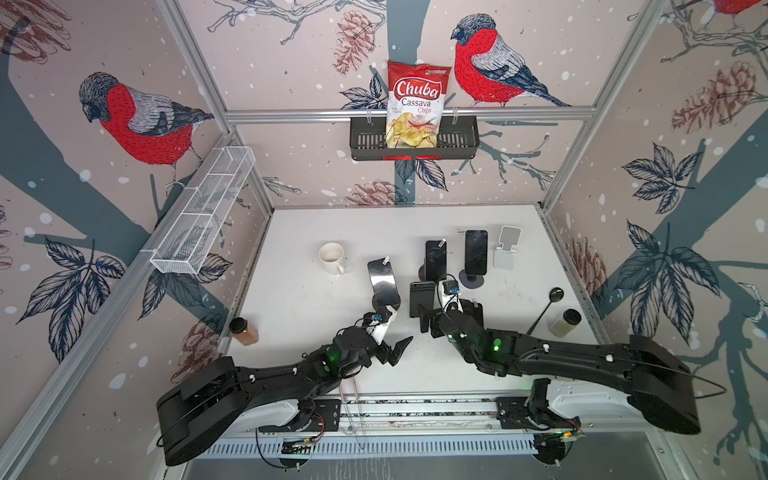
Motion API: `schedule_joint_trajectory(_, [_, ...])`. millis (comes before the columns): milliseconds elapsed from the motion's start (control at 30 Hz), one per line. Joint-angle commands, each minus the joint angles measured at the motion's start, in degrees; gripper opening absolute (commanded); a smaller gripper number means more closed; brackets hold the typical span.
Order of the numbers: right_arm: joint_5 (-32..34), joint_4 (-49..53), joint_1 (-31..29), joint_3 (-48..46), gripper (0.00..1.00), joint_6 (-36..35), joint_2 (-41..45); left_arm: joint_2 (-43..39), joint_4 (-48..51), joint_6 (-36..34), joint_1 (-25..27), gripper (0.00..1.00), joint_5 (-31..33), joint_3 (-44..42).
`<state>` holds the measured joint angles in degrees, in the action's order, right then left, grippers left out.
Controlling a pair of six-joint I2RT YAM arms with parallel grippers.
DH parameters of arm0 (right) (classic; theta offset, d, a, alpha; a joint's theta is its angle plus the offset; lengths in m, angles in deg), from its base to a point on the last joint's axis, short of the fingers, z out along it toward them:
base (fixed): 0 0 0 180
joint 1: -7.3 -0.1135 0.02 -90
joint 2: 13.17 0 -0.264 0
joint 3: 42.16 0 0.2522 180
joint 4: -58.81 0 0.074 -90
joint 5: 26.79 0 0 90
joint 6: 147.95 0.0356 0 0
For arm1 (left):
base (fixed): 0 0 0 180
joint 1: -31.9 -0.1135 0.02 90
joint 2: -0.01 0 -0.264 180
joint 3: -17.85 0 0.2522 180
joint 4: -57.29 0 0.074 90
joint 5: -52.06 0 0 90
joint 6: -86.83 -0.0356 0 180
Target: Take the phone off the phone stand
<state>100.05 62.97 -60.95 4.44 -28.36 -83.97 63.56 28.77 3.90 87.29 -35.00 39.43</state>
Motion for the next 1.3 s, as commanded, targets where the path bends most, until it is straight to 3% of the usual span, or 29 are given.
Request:
schedule_joint_trajectory(0, [-0.45,-4.51,-0.57,0.72,0.99,-1.39,-0.74,0.51,-3.77,-1.01,0.06,0.96,-0.97,0.19])
schedule_joint_trajectory(233, [1.63,-3.50,-0.57,3.20,0.99,-0.80,-5.99,0.26,-3.97,-0.65,0.06,0.96,0.47,-0.04])
schedule_joint_trajectory(600, [5.96,-3.18,-0.65,3.55,0.99,2.52,-6.95,0.43,-3.15,-0.29,0.06,0.96,0.78,0.15])
schedule_joint_trajectory(1267, [7.87,-4.06,-0.57,6.43,0.99,4.46,-12.40,1.15,-3.86,-1.07,0.06,0.96,0.81,-0.08])
